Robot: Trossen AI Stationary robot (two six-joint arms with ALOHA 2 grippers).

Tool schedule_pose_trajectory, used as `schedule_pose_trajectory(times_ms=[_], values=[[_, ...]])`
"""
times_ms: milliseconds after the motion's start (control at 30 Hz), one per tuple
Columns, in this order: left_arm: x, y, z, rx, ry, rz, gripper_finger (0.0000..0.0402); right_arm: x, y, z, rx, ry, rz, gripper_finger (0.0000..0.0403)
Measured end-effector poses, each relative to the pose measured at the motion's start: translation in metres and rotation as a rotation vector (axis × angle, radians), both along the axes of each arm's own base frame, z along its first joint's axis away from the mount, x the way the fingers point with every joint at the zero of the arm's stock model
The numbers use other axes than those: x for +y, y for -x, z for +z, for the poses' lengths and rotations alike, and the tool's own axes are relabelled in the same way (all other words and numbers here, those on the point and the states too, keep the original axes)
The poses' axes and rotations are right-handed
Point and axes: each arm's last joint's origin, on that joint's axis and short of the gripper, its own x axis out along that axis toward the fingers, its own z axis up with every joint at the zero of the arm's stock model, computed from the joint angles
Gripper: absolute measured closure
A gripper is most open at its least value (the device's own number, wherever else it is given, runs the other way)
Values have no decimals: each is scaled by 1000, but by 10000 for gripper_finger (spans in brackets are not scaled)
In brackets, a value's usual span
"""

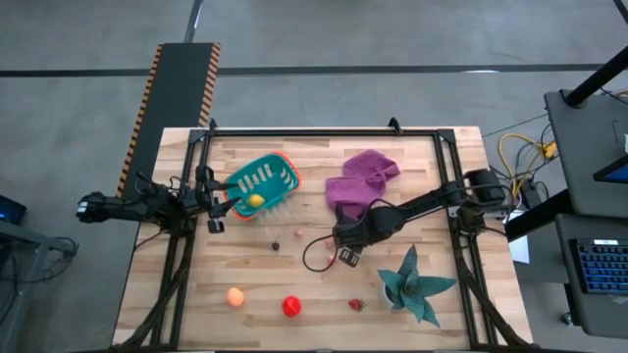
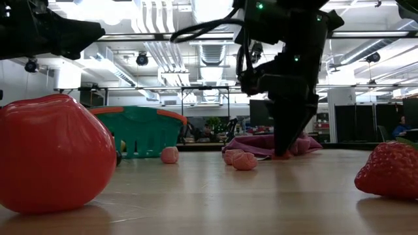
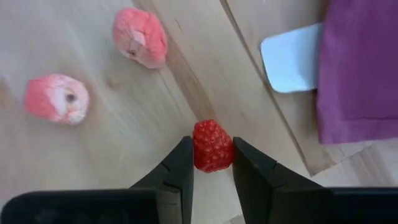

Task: Pick and placing Produce into tupperware
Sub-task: Put the red raspberry into the blue basket

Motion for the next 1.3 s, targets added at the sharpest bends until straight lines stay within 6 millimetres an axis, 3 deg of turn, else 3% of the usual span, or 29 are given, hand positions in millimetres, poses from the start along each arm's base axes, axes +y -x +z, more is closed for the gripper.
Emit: schedule_pose_trajectory(times_ms=[400,800,1000,1300], values=[[0,0,0,0,0,0,251,1,-6,42,-253,4,128,324],[0,0,0,0,0,0,251,-2,-27,68,-553,175,393,325],[0,0,0,0,0,0,251,-21,-34,74,-608,236,398,325],[0,0,0,0,0,0,251,-68,-46,87,-778,252,375,326]])
